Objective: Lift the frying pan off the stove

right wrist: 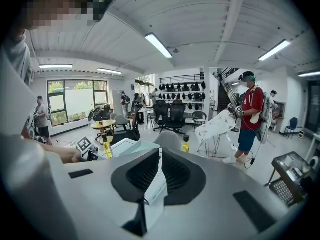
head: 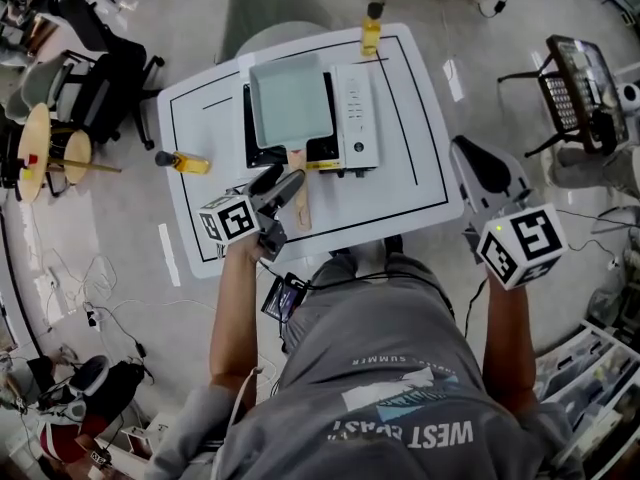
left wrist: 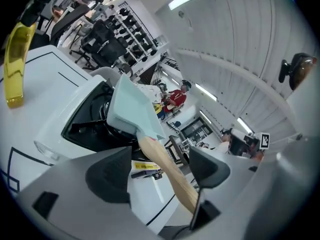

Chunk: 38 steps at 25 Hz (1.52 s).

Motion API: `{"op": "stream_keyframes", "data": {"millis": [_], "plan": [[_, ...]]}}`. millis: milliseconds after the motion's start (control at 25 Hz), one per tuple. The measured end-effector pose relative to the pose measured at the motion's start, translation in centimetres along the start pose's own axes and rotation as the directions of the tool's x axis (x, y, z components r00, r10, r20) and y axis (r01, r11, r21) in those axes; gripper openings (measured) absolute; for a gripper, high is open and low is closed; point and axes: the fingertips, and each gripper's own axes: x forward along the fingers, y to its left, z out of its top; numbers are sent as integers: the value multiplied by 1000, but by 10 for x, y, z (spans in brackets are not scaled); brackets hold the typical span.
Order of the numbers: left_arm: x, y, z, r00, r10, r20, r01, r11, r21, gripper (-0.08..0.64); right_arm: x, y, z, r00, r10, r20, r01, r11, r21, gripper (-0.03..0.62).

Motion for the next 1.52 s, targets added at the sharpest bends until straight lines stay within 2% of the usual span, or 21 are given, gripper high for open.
{"op": "stream_keyframes", "data": {"millis": [320,520,800,880,1080,1520], "plan": [[17,-1,-11,999,-37,-35,36,999,-36,341,5,-3,-9,1000,0,-24,0,1000,12,31],[32,-7,-19,994,-89,-65,85,994,-64,339,7,-7,-15,999,-2,-35,3,1000,22,31],[41,-8,-19,992,-85,-93,79,995,-61,333,11,-12,-16,999,-4,-41,5,1000,27,31],[42,-10,-21,991,-92,-101,85,993,-78,296,11,-14,-16,999,-4,-42,5,1000,28,31],[43,-17,-29,985,-142,-102,122,975,-184,210,12,-18,-16,999,-1,-44,2,1000,30,31],[37,-27,-28,988,-125,-88,103,969,-223,192,14,-22,-17,998,23,-51,-22,1000,23,31]]}}
